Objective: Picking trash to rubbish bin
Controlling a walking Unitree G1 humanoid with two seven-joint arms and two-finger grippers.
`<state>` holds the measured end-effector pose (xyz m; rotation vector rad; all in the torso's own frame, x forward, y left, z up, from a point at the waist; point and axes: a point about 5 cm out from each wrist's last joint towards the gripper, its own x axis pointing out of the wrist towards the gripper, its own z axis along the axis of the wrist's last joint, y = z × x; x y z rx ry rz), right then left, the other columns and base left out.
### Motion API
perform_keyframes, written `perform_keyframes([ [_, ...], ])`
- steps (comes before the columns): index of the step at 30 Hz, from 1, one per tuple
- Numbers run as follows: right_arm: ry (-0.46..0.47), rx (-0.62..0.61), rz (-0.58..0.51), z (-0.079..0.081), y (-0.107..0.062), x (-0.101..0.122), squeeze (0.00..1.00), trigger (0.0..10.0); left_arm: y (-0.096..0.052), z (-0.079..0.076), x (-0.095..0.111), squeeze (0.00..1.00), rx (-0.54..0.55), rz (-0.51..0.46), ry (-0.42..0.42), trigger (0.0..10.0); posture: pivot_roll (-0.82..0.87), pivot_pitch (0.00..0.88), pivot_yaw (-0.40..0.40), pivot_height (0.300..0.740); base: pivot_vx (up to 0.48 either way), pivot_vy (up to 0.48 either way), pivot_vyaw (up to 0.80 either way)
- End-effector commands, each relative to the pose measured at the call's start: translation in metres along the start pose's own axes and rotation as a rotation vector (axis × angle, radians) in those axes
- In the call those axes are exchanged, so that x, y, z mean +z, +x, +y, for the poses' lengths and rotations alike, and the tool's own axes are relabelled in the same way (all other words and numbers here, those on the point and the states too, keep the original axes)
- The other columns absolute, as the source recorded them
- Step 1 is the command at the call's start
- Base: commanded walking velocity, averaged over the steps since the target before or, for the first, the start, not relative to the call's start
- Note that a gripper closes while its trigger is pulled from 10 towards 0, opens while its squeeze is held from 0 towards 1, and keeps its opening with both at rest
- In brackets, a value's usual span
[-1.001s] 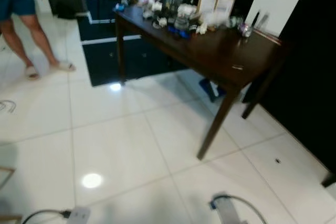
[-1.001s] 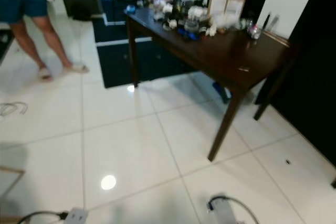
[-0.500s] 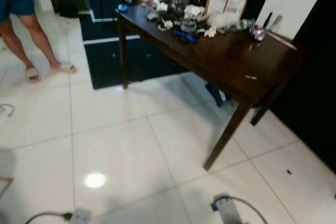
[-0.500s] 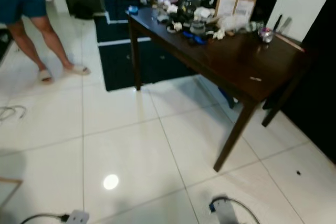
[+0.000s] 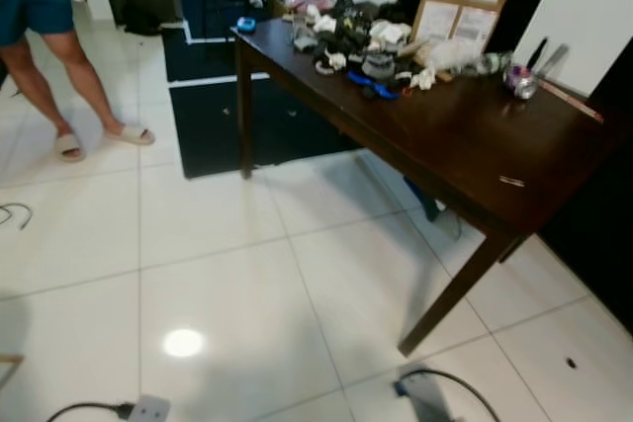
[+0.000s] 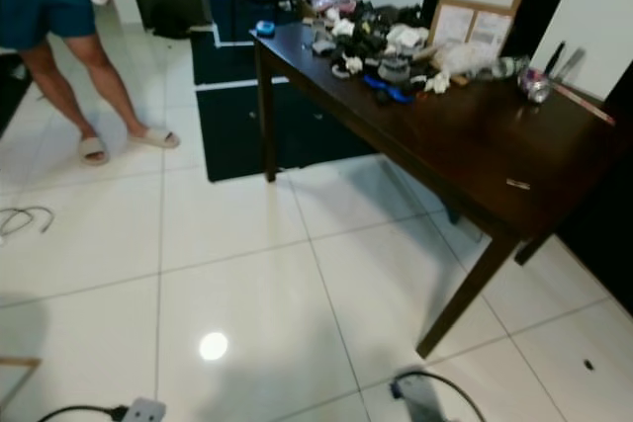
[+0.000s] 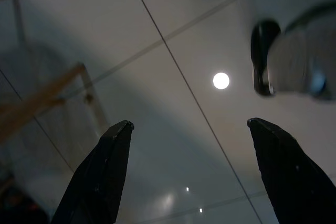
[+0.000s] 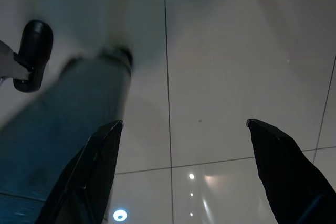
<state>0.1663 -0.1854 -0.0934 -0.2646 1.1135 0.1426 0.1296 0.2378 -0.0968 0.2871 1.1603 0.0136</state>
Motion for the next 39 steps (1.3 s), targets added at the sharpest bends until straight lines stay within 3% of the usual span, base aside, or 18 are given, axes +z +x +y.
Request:
perform_keyframes([
  [1,-0.003,-0.018,0.024,-0.0071,-0.0012,-0.0080,0.00,10.0,-0.0008,0.0000,-0.0071,0.00,-0.002,0.020,0.006,10.0,0.16,0.073,-0.042,0.740,0.281,0.000,0.00],
  [39,-0.033,-0.011,0.020,-0.0099,-0.0014,-0.0072,0.00,10.0,-0.0010,-0.0057,-0.0109,0.00,-0.008,0.032,0.003,10.0,0.16,0.068,-0.049,0.740,0.415,0.000,0.00],
])
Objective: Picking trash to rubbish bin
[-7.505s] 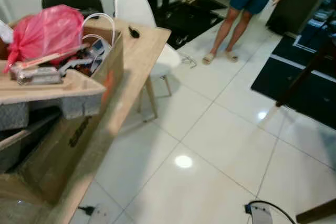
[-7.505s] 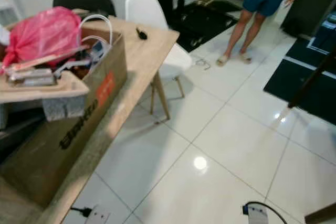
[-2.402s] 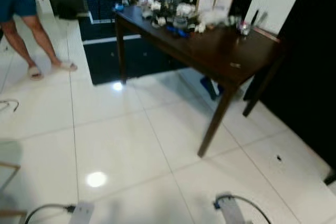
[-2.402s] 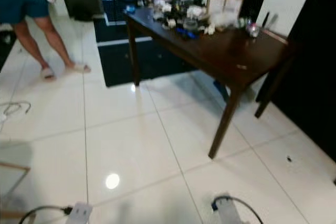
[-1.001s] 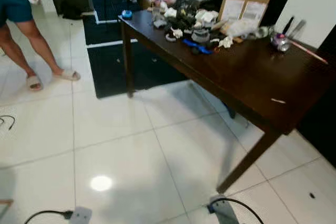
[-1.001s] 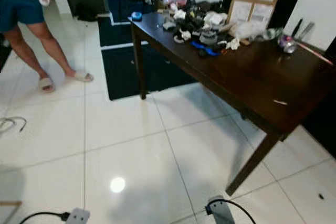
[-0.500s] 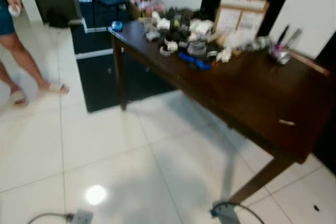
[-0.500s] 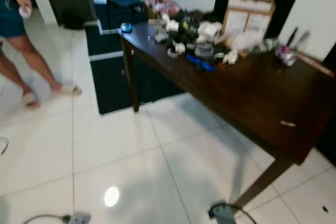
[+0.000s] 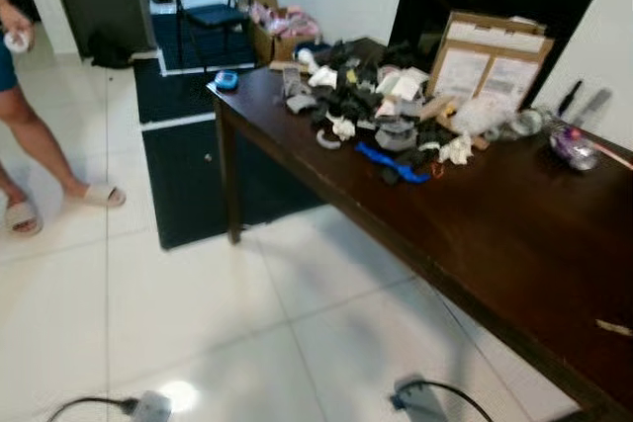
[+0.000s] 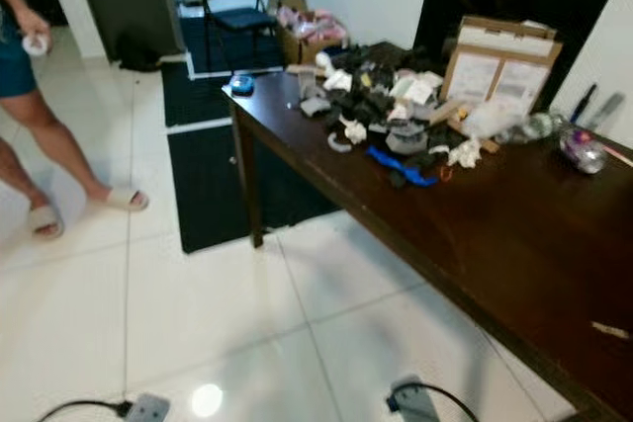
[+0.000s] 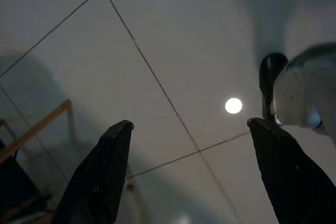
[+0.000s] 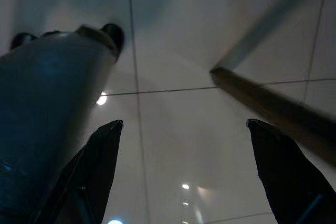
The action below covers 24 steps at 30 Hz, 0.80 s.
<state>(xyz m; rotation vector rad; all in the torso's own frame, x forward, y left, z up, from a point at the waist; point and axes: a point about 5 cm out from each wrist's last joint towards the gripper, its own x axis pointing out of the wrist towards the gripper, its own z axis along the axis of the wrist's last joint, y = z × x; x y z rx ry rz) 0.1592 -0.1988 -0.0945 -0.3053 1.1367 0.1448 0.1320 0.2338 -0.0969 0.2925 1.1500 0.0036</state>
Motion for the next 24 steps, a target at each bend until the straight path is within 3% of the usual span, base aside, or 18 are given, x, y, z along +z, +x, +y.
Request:
perform_keyframes([
  [1,0.002,0.005,-0.007,0.0011,0.0003,0.0030,0.00,10.0,-0.0016,-0.0034,-0.0140,0.00,-0.007,0.041,-0.014,10.0,0.16,0.069,-0.048,0.740,0.000,0.000,0.00],
  [24,0.007,0.009,-0.008,0.0024,0.0005,0.0043,0.00,10.0,-0.0013,-0.0059,-0.0126,0.00,-0.015,0.036,-0.016,10.0,0.16,0.074,-0.049,0.740,0.000,0.000,0.00],
])
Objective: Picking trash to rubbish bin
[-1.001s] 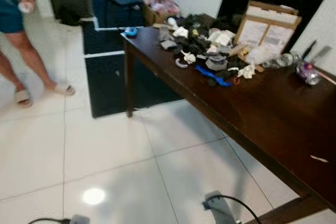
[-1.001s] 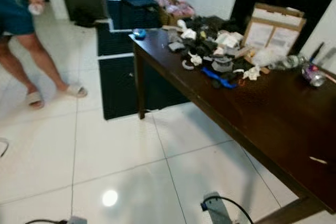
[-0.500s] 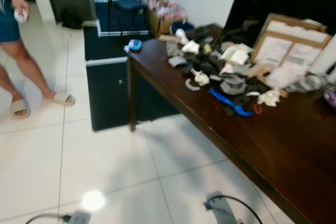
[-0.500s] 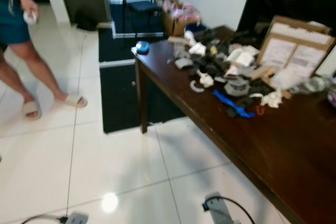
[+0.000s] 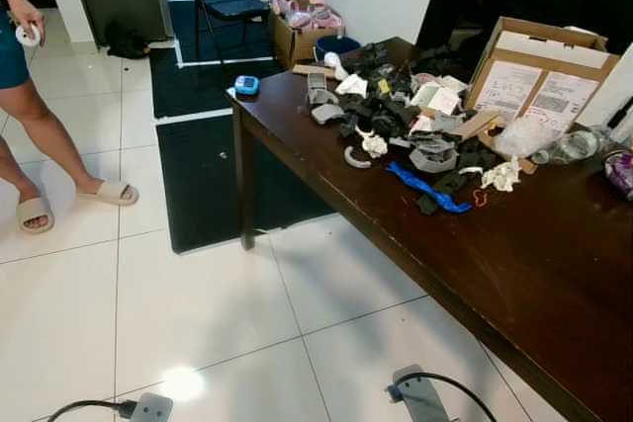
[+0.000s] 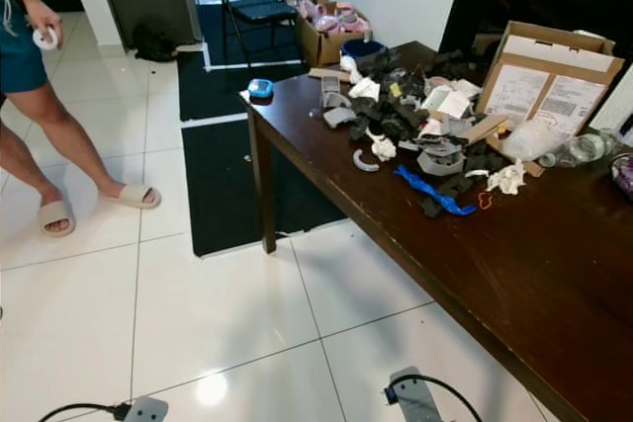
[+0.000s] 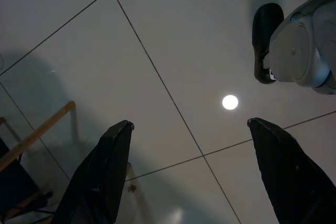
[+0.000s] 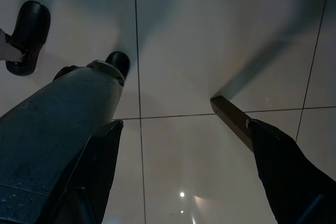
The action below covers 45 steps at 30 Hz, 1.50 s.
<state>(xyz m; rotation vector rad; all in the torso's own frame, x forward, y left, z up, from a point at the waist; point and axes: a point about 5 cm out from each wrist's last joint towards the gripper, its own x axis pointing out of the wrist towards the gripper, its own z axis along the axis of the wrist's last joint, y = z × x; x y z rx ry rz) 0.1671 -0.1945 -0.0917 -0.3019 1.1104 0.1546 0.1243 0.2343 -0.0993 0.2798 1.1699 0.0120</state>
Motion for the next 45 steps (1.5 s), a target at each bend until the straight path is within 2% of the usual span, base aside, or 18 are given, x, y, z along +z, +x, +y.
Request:
perform_keyframes([
  [1,0.009,0.004,0.019,0.0009,-0.0003,-0.0049,0.00,10.0,-0.0003,-0.0047,-0.0047,0.00,-0.012,0.016,-0.003,10.0,0.16,0.074,-0.049,0.740,0.000,0.000,0.00],
  [9,0.009,0.007,0.021,0.0029,-0.0001,-0.0050,0.00,10.0,-0.0005,-0.0022,-0.0056,0.00,-0.013,0.022,0.004,10.0,0.17,0.072,-0.047,0.740,0.065,0.000,0.00],
  [45,-0.018,0.020,0.046,0.0051,-0.0003,-0.0094,0.00,10.0,-0.0009,-0.0029,-0.0085,0.00,-0.023,0.030,0.018,10.0,0.17,0.065,-0.044,0.740,0.323,0.000,-0.04],
])
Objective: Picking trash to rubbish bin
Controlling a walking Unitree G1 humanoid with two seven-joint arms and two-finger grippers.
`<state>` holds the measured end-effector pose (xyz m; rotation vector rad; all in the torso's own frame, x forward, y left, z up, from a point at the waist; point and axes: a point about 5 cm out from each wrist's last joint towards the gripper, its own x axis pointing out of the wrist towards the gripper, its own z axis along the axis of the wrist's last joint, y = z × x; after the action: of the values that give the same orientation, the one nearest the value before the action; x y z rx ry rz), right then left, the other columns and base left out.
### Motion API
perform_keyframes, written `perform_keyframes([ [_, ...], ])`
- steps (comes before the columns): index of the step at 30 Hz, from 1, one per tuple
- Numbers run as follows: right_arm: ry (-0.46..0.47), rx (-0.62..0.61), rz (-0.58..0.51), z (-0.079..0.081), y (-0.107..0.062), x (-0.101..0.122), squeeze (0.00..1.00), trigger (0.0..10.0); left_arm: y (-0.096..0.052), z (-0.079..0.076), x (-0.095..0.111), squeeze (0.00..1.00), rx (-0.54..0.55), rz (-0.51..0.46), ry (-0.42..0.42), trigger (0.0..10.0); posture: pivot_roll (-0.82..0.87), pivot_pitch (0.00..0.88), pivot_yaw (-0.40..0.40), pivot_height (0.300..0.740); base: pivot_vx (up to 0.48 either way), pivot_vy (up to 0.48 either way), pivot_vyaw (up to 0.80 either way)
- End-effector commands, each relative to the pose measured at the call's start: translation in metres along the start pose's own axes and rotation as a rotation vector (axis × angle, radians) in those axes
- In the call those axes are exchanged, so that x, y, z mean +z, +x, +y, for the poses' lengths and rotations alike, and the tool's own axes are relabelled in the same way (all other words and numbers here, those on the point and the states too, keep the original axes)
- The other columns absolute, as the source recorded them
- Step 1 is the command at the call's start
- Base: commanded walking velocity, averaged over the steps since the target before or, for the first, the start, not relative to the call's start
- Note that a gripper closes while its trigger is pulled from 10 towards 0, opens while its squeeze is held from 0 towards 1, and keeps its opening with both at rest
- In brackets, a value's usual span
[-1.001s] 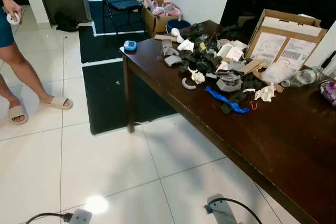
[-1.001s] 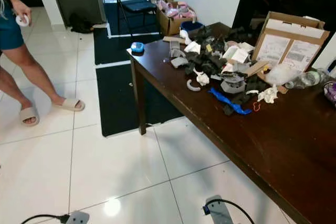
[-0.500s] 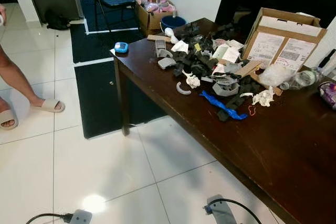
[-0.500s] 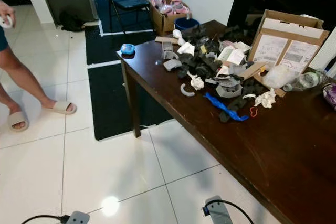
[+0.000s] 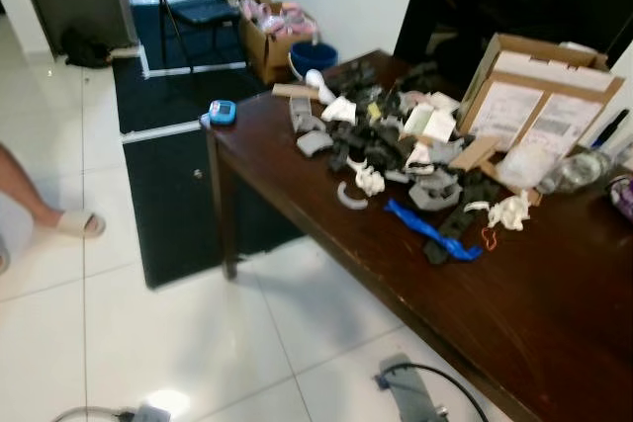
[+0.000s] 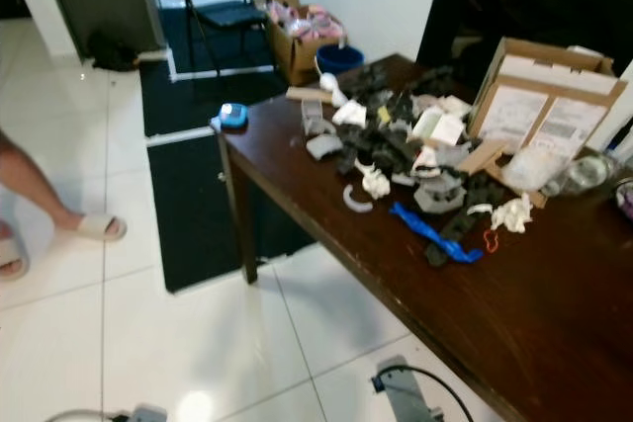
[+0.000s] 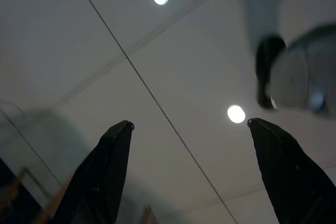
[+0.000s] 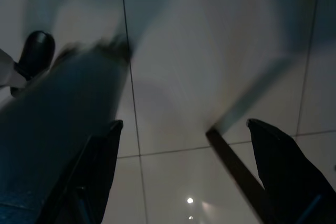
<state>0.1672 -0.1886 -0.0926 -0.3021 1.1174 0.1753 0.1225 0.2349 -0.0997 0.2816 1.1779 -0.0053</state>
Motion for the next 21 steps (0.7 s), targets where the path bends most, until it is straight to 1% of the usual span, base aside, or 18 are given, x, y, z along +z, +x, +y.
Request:
perform_keyframes([
  [1,-0.006,0.006,0.046,0.000,-0.001,-0.012,0.00,10.0,0.000,-0.004,-0.006,0.00,-0.011,0.023,0.007,10.0,0.17,0.066,-0.045,0.740,0.330,0.000,-0.76],
  [5,-0.008,0.011,0.059,-0.001,-0.001,-0.014,0.00,10.0,0.000,-0.004,-0.006,0.00,-0.013,0.021,0.008,10.0,0.17,0.067,-0.044,0.740,0.328,0.000,-0.76],
  [10,-0.020,0.018,0.077,0.000,-0.001,-0.017,0.00,10.0,0.000,-0.005,-0.006,0.00,-0.007,0.021,-0.010,10.0,0.17,0.069,-0.046,0.740,0.000,0.000,-0.77],
  [13,-0.038,0.029,0.106,0.001,-0.002,-0.022,0.00,10.0,0.000,-0.005,-0.005,0.00,-0.005,0.019,-0.024,10.0,0.17,0.070,-0.051,0.740,0.000,0.000,-0.77],
  [15,-0.068,0.049,0.155,0.003,-0.003,-0.030,0.00,10.0,0.000,-0.005,-0.004,0.00,-0.003,0.017,-0.033,10.0,0.17,0.071,-0.054,0.740,0.000,0.000,-0.77],
  [17,-0.073,0.051,0.162,0.004,-0.003,-0.031,0.00,10.0,0.000,-0.005,-0.004,0.00,-0.003,0.017,-0.033,10.0,0.17,0.071,-0.054,0.740,0.000,0.000,-0.77],
  [19,-0.084,0.061,0.206,0.005,-0.004,-0.038,0.00,10.0,0.000,-0.006,-0.005,0.00,-0.001,0.018,-0.042,10.0,0.17,0.071,-0.058,0.740,0.000,0.000,-0.77],
  [21,-0.084,0.061,0.206,0.005,-0.004,-0.038,0.00,10.0,0.000,-0.006,-0.005,0.00,-0.001,0.018,-0.042,10.0,0.17,0.071,-0.058,0.740,0.000,0.000,-0.77],
])
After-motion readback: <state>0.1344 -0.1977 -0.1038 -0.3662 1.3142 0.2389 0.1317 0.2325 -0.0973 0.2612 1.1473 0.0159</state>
